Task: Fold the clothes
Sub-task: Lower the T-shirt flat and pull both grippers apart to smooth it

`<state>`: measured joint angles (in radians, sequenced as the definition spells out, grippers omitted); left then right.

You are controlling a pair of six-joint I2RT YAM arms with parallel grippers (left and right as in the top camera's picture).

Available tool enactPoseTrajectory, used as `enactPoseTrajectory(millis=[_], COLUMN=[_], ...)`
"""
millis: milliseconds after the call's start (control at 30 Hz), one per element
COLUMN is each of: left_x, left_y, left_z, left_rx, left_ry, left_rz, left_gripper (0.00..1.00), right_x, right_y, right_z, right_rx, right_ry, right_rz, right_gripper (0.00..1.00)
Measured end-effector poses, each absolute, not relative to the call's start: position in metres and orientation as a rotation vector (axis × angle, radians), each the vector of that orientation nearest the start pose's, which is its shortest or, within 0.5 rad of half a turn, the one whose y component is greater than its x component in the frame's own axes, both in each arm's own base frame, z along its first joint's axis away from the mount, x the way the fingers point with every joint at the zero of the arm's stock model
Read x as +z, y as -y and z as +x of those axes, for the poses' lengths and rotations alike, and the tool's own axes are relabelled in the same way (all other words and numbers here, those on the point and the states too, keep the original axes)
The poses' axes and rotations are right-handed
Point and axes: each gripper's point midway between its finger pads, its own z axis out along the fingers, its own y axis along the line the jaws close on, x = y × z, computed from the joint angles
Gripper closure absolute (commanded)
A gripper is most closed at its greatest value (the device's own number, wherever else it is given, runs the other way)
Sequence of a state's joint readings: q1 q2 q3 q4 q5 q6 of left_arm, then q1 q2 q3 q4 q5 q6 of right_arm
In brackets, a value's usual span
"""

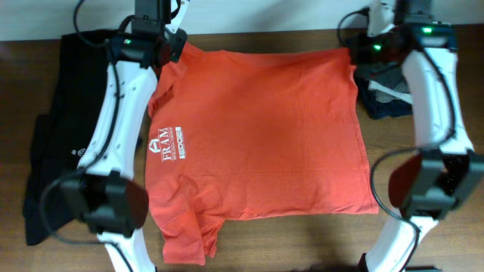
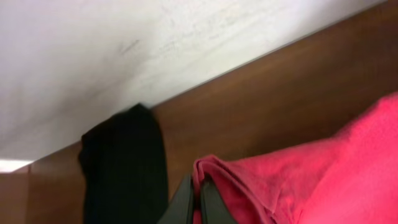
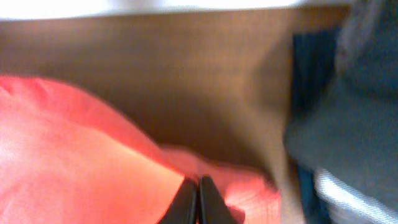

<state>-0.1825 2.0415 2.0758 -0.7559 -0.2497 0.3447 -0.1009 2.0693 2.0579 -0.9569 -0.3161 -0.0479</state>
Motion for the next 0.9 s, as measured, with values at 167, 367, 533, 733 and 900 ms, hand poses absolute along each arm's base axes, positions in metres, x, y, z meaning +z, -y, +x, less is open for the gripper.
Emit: enactPoseTrajectory(millis=[167, 367, 533, 733, 900], left_x=[0.227, 0.217, 0.214, 0.207, 0.17], left_y=[0.048, 0.038, 0.04, 0.041, 0.038], left_z=[0.613, 0.658, 0.677, 0.677, 0.658], left_rx=[0.371, 0.376, 0.369, 0.369, 0.381], left_ry=[-2.164, -2.019, -1.936, -1.952, -2.115], left_rz=[0.401, 0.326, 0.301, 0.307, 0.358], left_gripper=[1.0, 0.99, 0.99, 0.99, 1.0], right_x=[0.176, 0.177, 0.186, 0.176, 0.157], right_y=[-0.001, 0.001, 0.005, 0.012, 0.011], right_z=[0.572, 0.598, 0.607, 0.6, 0.579], right_rx=[0.338, 0.324, 0.291, 0.253, 0.262], right_ry=[-2.435, -2.338, -2.29, -2.341, -2.459], right_rz=[-0.04, -0.043, -0.04, -0.013, 0.013], right_gripper=[0.96, 0.96, 0.96, 0.96, 0.96])
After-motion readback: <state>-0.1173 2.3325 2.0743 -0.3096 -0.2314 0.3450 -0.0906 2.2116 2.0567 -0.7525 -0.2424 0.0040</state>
